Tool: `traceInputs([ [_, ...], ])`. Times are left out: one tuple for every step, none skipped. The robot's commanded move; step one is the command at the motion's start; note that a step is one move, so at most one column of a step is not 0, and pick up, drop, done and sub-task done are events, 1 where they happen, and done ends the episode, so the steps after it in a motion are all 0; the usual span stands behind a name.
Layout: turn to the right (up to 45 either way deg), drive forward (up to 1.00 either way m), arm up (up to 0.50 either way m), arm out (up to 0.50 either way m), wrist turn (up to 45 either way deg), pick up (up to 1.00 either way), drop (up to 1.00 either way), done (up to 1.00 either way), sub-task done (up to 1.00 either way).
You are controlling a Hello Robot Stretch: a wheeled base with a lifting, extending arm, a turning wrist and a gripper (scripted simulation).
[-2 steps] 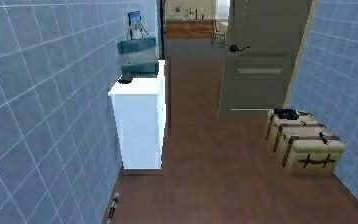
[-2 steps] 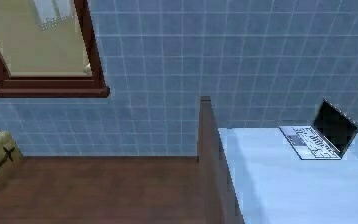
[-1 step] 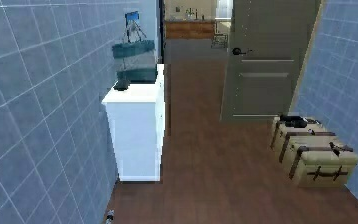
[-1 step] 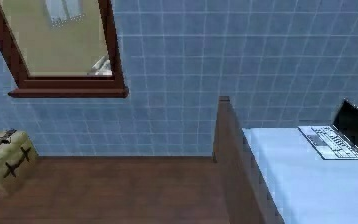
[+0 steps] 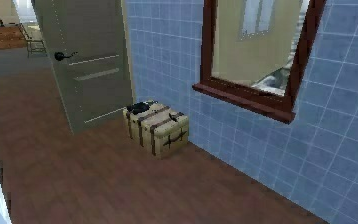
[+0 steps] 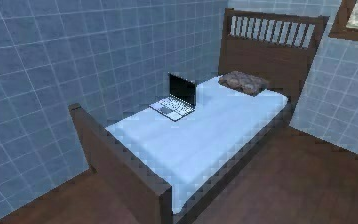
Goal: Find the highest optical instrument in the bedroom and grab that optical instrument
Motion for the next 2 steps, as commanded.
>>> traceInputs([
  [15.0,0.00,0.00,0.00,0.0,0.00,0.00,0.00,0.00],
  [0.0,1.00,0.00,0.00,0.0,0.00,0.00,0.00,0.00],
])
